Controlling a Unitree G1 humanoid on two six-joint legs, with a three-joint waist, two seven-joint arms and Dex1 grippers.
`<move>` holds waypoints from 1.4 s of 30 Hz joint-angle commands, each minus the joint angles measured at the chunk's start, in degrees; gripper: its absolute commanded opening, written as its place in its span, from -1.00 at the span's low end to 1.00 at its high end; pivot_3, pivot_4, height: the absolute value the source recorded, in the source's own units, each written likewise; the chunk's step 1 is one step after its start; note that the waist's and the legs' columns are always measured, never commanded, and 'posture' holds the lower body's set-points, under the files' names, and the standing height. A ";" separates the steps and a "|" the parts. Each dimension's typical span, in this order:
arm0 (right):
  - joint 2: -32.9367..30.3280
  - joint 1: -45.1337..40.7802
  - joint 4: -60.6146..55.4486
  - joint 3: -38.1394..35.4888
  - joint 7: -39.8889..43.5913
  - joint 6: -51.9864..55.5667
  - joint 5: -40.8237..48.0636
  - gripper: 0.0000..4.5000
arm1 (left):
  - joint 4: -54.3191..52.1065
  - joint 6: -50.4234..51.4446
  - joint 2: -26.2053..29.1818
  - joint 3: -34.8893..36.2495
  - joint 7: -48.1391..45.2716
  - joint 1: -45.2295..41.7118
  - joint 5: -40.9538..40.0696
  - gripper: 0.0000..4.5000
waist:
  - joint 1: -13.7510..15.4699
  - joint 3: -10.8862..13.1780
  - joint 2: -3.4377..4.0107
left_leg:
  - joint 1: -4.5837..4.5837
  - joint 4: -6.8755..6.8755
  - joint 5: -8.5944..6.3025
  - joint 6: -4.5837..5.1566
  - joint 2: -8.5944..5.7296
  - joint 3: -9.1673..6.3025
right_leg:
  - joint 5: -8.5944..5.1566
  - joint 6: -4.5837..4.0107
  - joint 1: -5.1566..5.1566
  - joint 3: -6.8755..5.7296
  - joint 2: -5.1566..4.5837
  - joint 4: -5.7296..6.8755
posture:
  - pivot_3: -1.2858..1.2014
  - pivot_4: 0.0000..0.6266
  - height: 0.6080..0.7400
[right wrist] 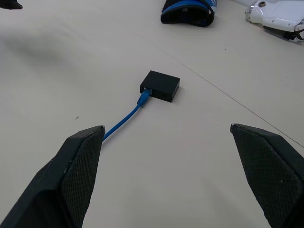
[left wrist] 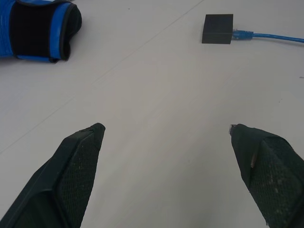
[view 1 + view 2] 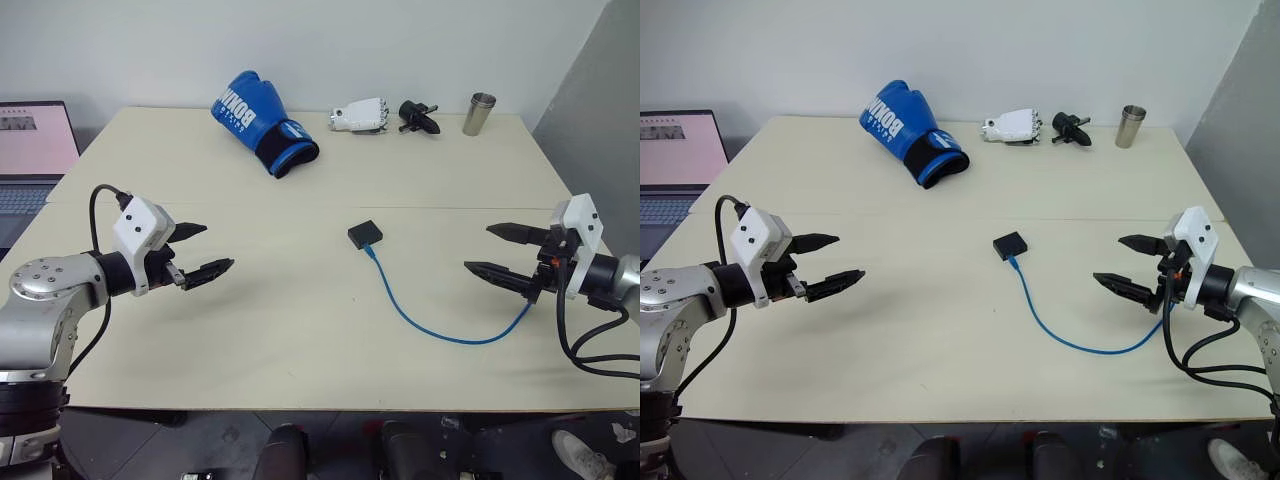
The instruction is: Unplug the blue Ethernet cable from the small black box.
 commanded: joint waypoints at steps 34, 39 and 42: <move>19.14 -8.21 -5.59 17.32 -25.91 7.75 -11.47 1.00 | -3.27 -4.96 -0.71 -7.77 -11.81 -3.56 -1.55 0.99 | -0.14 -0.01 -0.02 | -0.06 0.04 0.00 0.00 0.00 0.02 | 0.00 -0.01 -0.18 0.06 0.03 0.26 | 0.03 -0.52 1.00; 30.46 -8.83 -0.67 23.67 -35.10 4.99 -18.40 1.00 | -3.82 -4.50 -1.27 -9.09 -11.96 -4.76 -1.64 0.99 | -0.07 -0.02 -0.03 | -0.13 0.04 0.00 -0.01 -0.01 0.05 | 0.00 -0.01 -0.28 0.08 0.02 0.29 | 0.03 -0.52 1.00; 35.93 -9.60 5.34 25.60 -39.74 0.41 -22.99 1.00 | -3.55 -4.73 -1.52 -9.36 -11.96 -5.29 -1.33 0.99 | -0.13 -0.02 -0.02 | -0.12 0.04 0.00 0.00 0.00 0.05 | 0.00 -0.02 -0.29 0.07 0.04 0.30 | 0.03 -0.52 1.00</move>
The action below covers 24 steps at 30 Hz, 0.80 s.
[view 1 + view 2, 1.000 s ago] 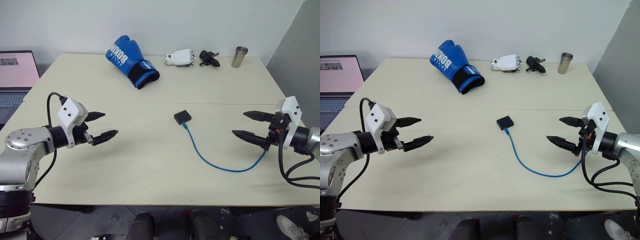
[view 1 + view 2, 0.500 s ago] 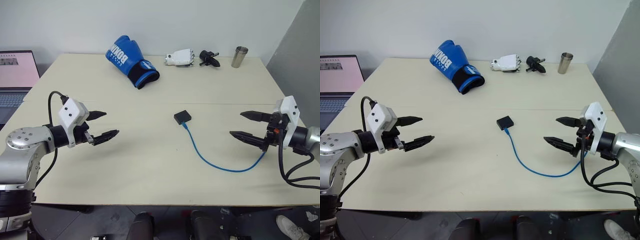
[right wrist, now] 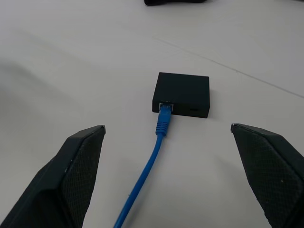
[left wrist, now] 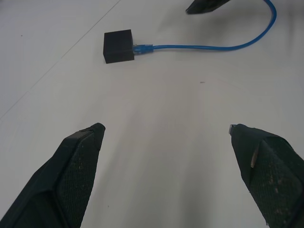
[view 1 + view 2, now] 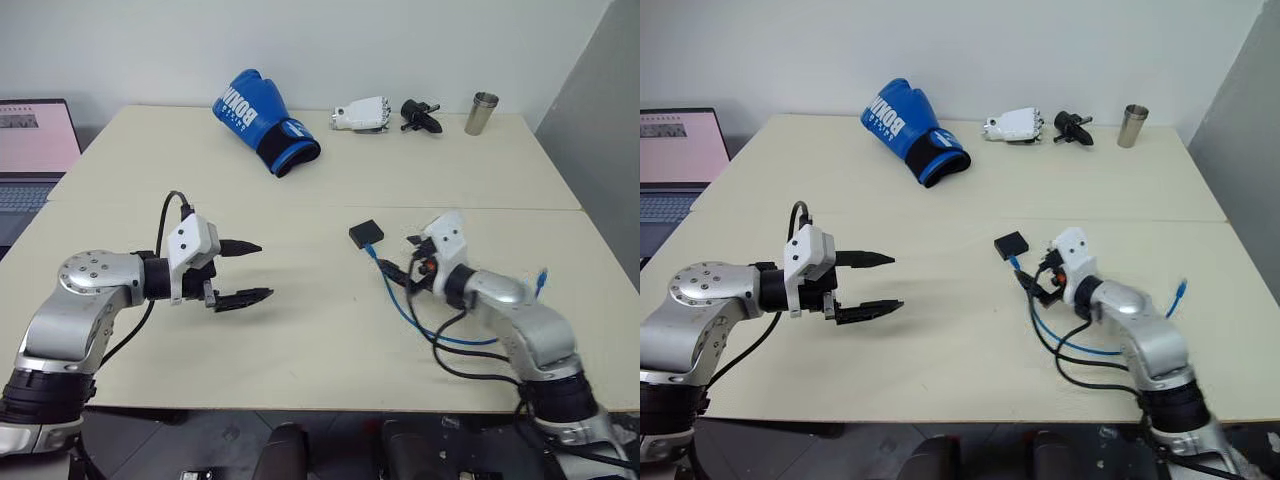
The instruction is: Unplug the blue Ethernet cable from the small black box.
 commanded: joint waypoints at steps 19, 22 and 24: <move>12.78 -2.84 18.30 0.92 -8.52 -14.56 -10.89 -0.19 | -0.97 -0.11 -1.12 -0.30 0.24 -2.04 0.05 1.00 | -0.05 0.01 0.03 | 0.01 -0.01 0.00 0.00 0.00 0.01 | 0.00 -0.01 -0.02 0.00 0.00 0.04 | 0.03 -0.52 1.00; 12.84 -3.68 20.11 0.27 -8.38 -15.49 -10.87 -0.43 | -0.73 0.03 -1.27 -0.63 0.18 -2.40 0.07 1.00 | -0.06 0.01 0.03 | 0.02 0.00 0.00 0.00 0.00 0.01 | 0.00 -0.01 -0.02 0.00 0.00 0.05 | 0.03 -0.52 1.00; 12.56 -4.36 21.28 0.07 -7.90 -16.23 -10.98 -0.67 | -0.45 0.54 -1.58 -0.72 0.25 -2.76 -0.24 1.00 | -0.05 0.01 0.03 | 0.02 0.01 0.00 0.00 0.00 0.01 | 0.01 -0.01 -0.02 0.01 0.00 0.06 | 0.03 -0.52 1.00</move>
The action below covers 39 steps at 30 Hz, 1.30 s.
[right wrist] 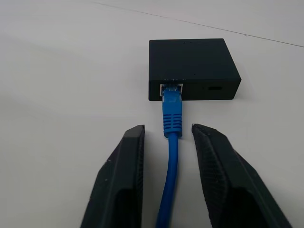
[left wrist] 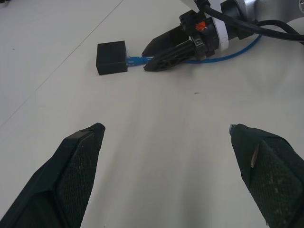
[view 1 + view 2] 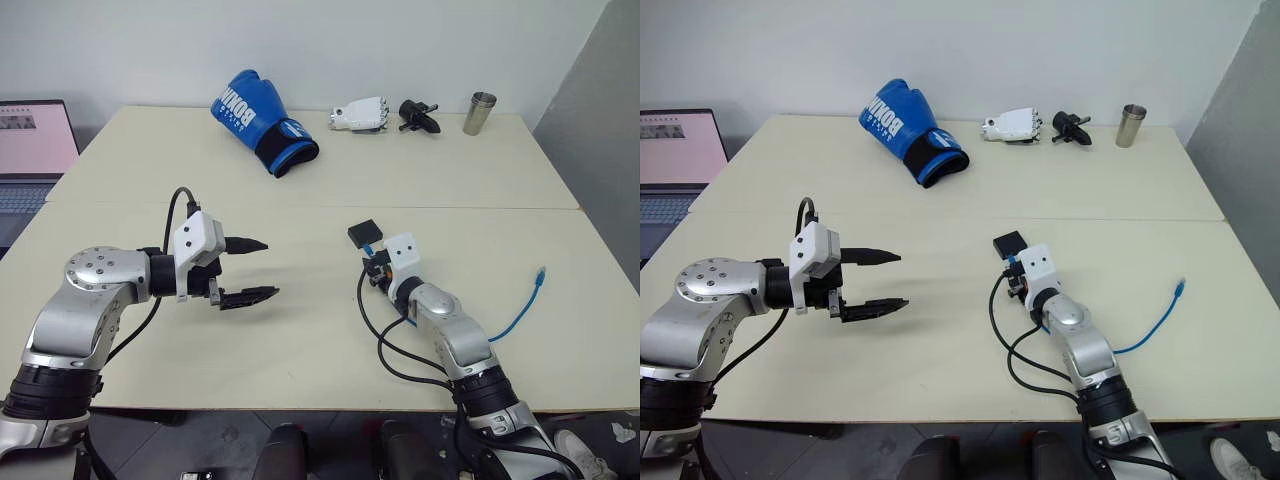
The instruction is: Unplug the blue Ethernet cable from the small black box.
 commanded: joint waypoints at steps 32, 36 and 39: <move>-20.91 -15.46 -2.74 11.59 34.85 -46.89 -12.57 -0.96 | 6.65 35.82 -7.16 4.46 2.61 -9.68 -23.94 1.00 | 0.02 0.01 0.00 | 0.00 0.13 0.01 -0.01 -0.01 -0.08 | 0.01 0.00 0.08 -0.06 -0.03 0.01 | 0.03 -0.52 1.00; -20.17 -15.74 -2.95 11.35 34.86 -46.66 -12.31 -0.96 | 7.28 36.08 -7.73 4.14 2.46 -9.84 -24.09 0.92 | 0.03 0.01 0.00 | 0.01 0.13 0.01 -0.02 0.00 -0.09 | 0.01 -0.01 0.09 -0.08 -0.03 0.02 | 0.03 -0.52 1.00; -19.63 -15.61 -3.32 11.34 34.80 -46.45 -12.35 -0.96 | 7.69 35.80 -7.82 3.66 2.13 -9.81 -23.81 0.73 | 0.03 0.01 0.00 | 0.00 0.13 0.01 -0.01 -0.01 -0.08 | 0.01 -0.01 0.09 -0.06 -0.03 0.01 | 0.03 -0.52 1.00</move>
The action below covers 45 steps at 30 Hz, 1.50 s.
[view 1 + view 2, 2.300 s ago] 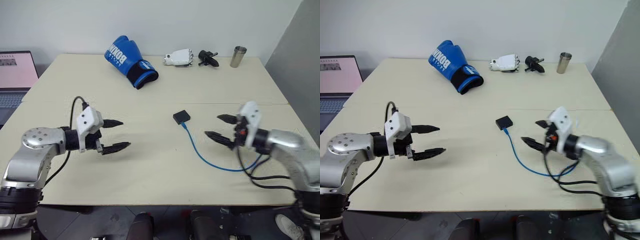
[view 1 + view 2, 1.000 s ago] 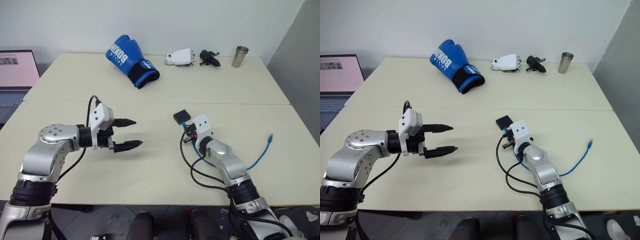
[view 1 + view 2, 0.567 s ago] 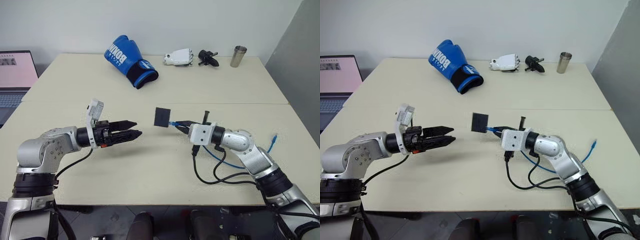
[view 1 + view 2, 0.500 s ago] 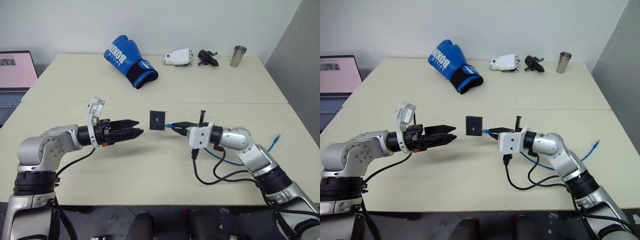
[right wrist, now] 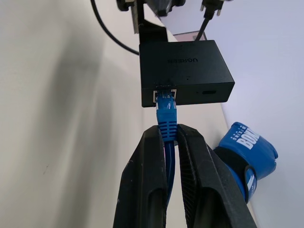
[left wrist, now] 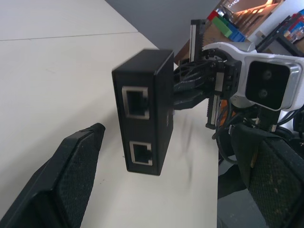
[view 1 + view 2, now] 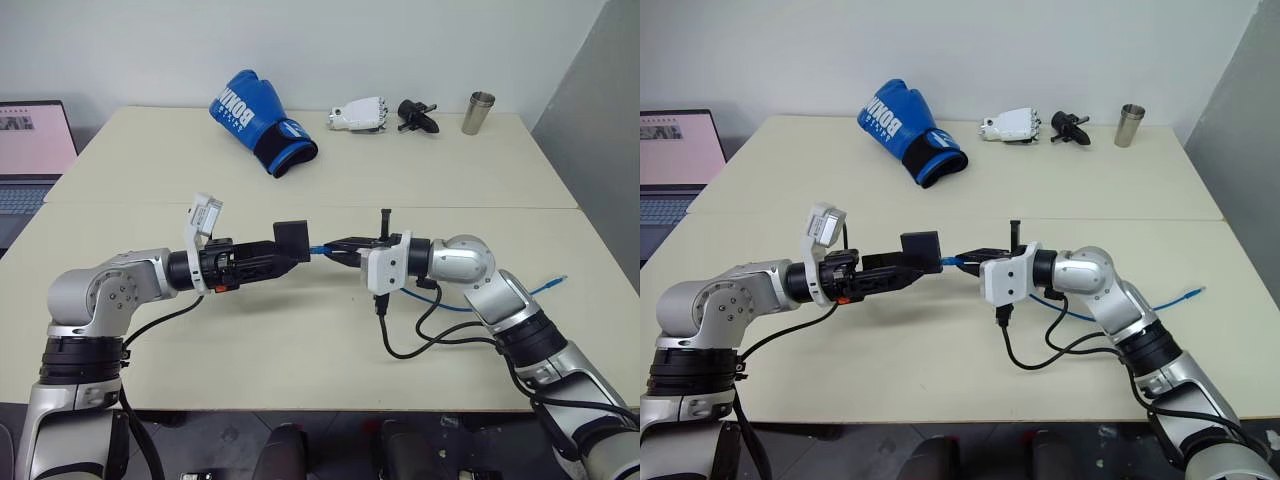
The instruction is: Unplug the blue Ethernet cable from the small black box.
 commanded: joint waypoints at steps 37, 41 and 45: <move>-3.18 3.97 -20.20 -8.13 6.86 23.81 17.91 0.09 | 0.49 -6.58 0.56 -6.83 -9.93 -4.01 5.33 -0.65 | 0.14 0.00 0.00 | -0.01 0.00 0.00 0.00 -0.01 -0.03 | 0.00 0.00 0.02 -0.01 -0.02 -0.02 | 0.03 -0.52 1.00; -2.73 5.20 -25.84 -12.35 4.81 49.52 32.87 0.09 | -0.09 -8.53 0.91 -7.67 -12.52 -6.39 6.16 -0.65 | 0.20 0.00 0.00 | 0.01 0.03 0.00 0.00 -0.01 -0.09 | 0.00 -0.01 0.09 -0.07 -0.03 -0.02 | 0.03 -0.52 1.00; -0.52 5.26 -27.16 -15.34 1.49 65.35 43.15 0.09 | -0.15 -8.23 0.70 -7.59 -13.91 -8.93 5.48 -0.65 | 0.06 0.00 0.00 | 0.03 0.01 0.00 0.01 -0.02 -0.06 | -0.01 -0.02 0.08 -0.04 -0.02 -0.01 | 0.03 -0.52 1.00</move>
